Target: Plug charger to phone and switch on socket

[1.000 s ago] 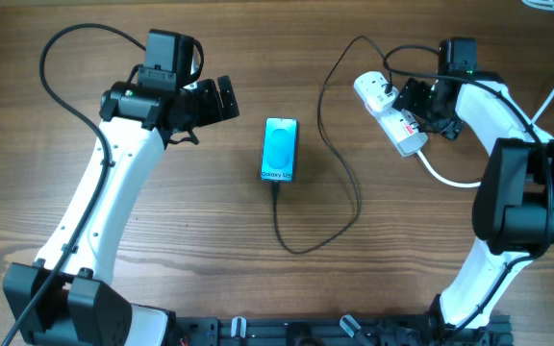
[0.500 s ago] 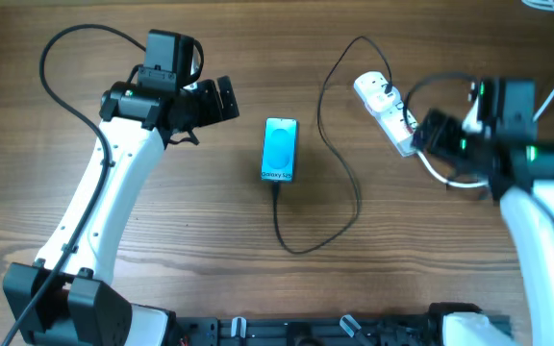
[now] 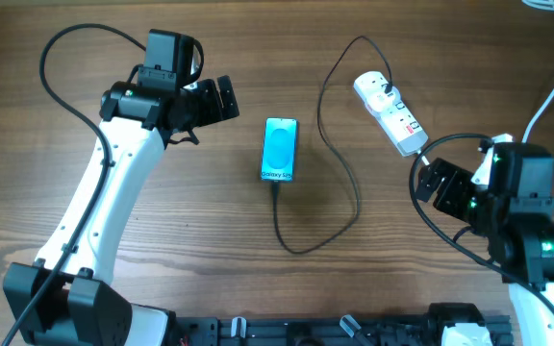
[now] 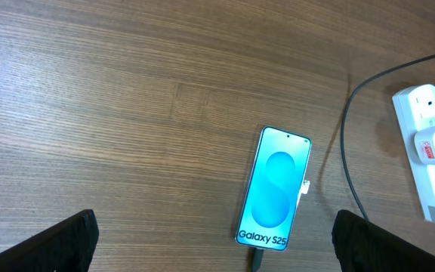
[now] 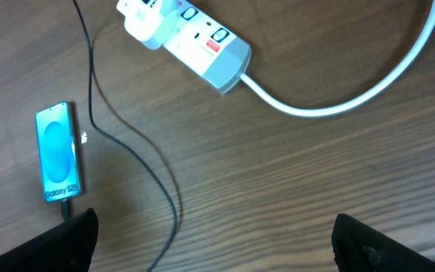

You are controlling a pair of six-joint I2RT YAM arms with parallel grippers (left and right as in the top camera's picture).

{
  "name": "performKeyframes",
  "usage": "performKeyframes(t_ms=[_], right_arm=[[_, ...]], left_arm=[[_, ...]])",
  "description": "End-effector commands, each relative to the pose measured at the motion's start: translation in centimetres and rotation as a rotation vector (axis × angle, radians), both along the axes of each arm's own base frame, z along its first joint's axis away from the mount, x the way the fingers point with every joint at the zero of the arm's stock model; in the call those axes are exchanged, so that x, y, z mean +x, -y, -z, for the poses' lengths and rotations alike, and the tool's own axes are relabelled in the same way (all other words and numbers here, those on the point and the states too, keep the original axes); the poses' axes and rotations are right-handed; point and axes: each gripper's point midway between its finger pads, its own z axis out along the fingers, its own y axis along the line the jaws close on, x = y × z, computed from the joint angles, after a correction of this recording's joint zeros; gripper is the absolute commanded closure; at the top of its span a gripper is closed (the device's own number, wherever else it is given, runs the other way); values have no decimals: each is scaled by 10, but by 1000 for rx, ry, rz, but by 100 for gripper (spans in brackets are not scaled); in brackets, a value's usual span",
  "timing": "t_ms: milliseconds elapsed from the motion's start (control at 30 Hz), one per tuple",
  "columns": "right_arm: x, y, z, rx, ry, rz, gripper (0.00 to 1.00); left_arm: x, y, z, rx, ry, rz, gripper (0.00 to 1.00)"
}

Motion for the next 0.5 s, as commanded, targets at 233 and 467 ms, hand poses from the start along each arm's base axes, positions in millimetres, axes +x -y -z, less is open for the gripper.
performKeyframes(t_ms=[233, 467], right_arm=[[4, -39, -25, -207, 670, -446, 0], [0, -37, 0, -313, 988, -420, 0]], left_arm=[[1, -4, 1, 8, -3, -20, 0], [1, -4, 1, 8, -3, -20, 0]])
